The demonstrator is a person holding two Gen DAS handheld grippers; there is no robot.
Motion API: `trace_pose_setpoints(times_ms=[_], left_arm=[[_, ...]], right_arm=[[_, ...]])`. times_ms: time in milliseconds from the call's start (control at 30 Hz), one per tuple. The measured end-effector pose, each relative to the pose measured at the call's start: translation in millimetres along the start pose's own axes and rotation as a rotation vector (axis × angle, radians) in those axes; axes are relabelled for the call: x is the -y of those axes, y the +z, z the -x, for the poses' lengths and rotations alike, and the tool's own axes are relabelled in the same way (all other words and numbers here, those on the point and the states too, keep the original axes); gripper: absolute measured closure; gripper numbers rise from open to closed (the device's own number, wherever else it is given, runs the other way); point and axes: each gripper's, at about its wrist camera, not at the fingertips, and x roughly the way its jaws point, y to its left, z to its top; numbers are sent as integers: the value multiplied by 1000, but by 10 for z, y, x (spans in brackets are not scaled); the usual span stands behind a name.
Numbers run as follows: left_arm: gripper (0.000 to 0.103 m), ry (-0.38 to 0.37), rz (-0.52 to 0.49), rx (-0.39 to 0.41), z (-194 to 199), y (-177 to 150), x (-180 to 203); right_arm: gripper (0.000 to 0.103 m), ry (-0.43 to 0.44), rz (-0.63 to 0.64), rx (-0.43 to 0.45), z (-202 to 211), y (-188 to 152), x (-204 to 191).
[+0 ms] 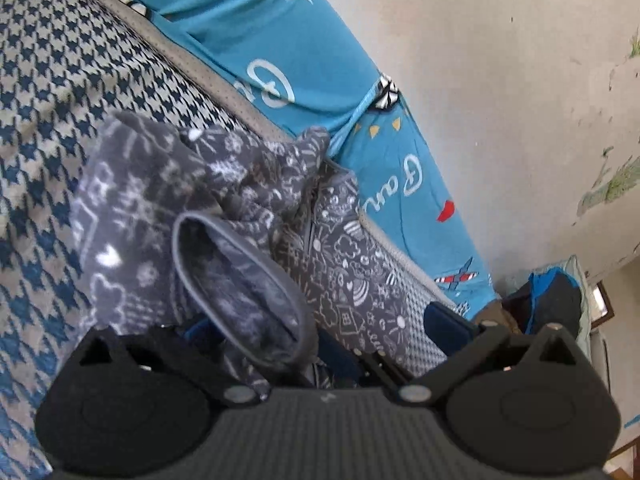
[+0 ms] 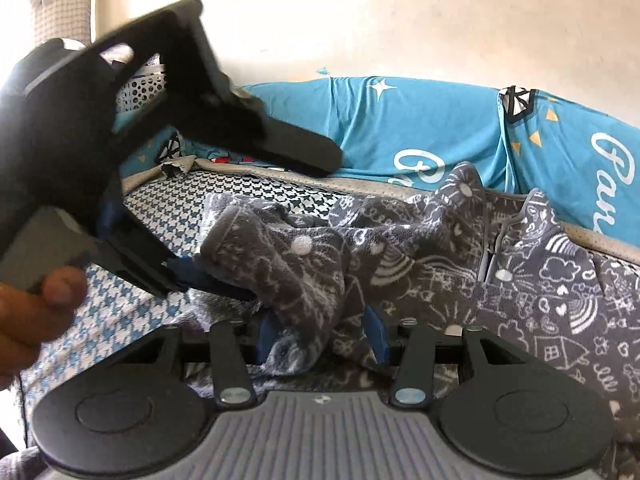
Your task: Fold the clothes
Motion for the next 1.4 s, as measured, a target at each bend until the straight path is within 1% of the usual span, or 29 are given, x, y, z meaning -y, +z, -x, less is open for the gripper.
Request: trace_pose_setpoints(times_ms=[67, 133, 200, 300, 367, 467, 600, 700, 800, 900, 1000, 1100, 1200, 1267, 1400], left_arm=[[0, -12, 12, 19, 62, 24, -21], [0, -7, 26, 43, 116, 49, -45], [0, 11, 41, 71, 169, 77, -76], [0, 56, 70, 125, 238, 118, -131], [0, 82, 91, 157, 272, 139, -168], [0, 106, 125, 198, 327, 166, -232], [0, 142, 144, 234, 404, 192, -302], [0, 159, 161, 244, 446, 204, -360], [0, 169, 172, 243, 474, 209, -403], [0, 181, 175, 246, 473, 217, -419], [0, 189, 178, 252, 480, 219, -434], [0, 195, 182, 255, 463, 225, -447], [0, 208, 185, 251, 458, 223, -464], [0, 213, 188, 249, 460, 218, -475], [0, 213, 179, 242, 447, 212, -457]], right_arm=[[58, -9, -1, 11, -26, 7, 0], [58, -28, -19, 22, -38, 28, 23], [58, -98, -99, 20, -44, 47, 118], [58, -216, -298, -14, -29, 55, 381], [58, -252, -345, -13, 3, 54, 505], [58, -225, -384, -18, 22, 67, 611], [58, -188, -452, -19, 33, 85, 776], [57, -145, -439, -42, -22, 114, 885], [57, -146, -458, -36, -77, 65, 981], [57, -144, -405, -50, -186, 41, 985], [57, -124, -374, -78, -301, -7, 955], [58, -136, -325, -66, -347, -34, 896], [71, -140, -268, -47, -368, -33, 811], [93, -146, -241, -41, -362, -27, 763], [93, -150, -211, 16, -246, 84, 698]])
